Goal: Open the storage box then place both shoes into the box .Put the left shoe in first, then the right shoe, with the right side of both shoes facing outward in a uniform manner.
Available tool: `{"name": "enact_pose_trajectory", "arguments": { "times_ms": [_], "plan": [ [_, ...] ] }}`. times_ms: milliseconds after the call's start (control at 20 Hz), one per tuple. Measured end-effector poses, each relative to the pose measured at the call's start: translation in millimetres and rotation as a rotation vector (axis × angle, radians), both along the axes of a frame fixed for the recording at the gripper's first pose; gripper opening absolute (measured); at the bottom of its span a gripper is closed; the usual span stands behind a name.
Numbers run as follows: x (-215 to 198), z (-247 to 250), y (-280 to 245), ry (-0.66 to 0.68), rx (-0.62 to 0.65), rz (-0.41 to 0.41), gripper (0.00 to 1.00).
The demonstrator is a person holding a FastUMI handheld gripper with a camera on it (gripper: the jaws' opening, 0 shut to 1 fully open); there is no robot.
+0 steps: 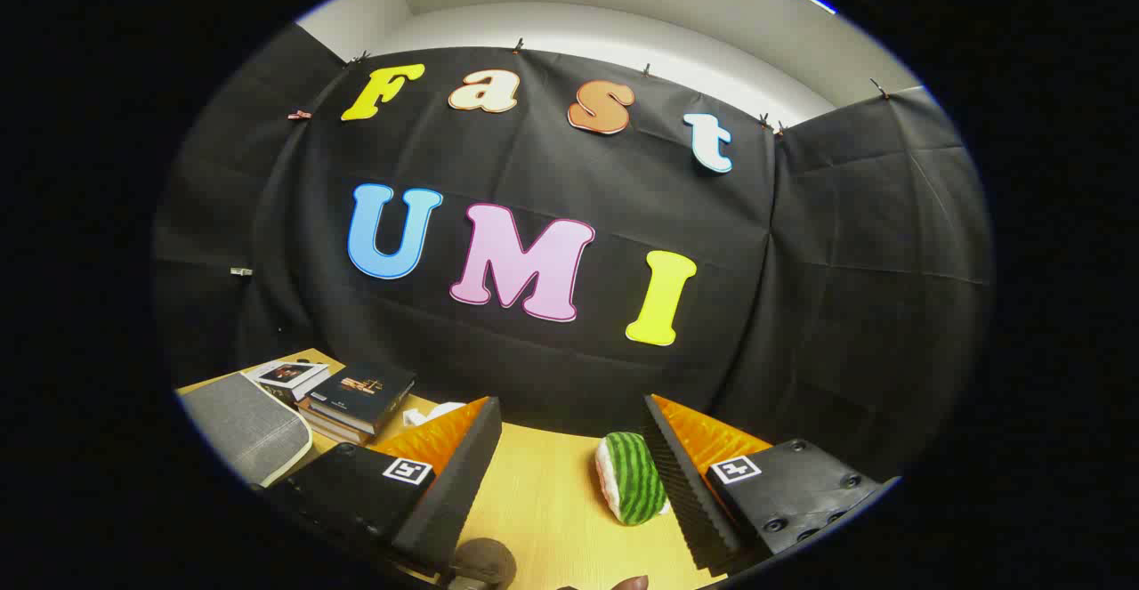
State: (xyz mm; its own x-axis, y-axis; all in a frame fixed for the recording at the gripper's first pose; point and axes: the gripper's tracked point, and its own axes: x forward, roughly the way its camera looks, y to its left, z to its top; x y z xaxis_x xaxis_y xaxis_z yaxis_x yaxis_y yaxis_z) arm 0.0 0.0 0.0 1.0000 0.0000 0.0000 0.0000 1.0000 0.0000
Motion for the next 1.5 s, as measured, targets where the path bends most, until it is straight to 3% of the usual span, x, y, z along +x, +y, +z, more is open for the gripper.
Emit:
{"name": "enact_pose_trajectory", "arguments": {
  "times_ms": [1100,1300,1500],
  "plan": [
    [6.0,-1.9,2.2,-0.009,-0.077,0.021,0.97],
    [5.8,-9.3,30.1,0.016,-0.071,0.129,0.97],
    [0.8,-14.2,73.4,0.026,-0.043,0.299,0.97]
  ]
}}
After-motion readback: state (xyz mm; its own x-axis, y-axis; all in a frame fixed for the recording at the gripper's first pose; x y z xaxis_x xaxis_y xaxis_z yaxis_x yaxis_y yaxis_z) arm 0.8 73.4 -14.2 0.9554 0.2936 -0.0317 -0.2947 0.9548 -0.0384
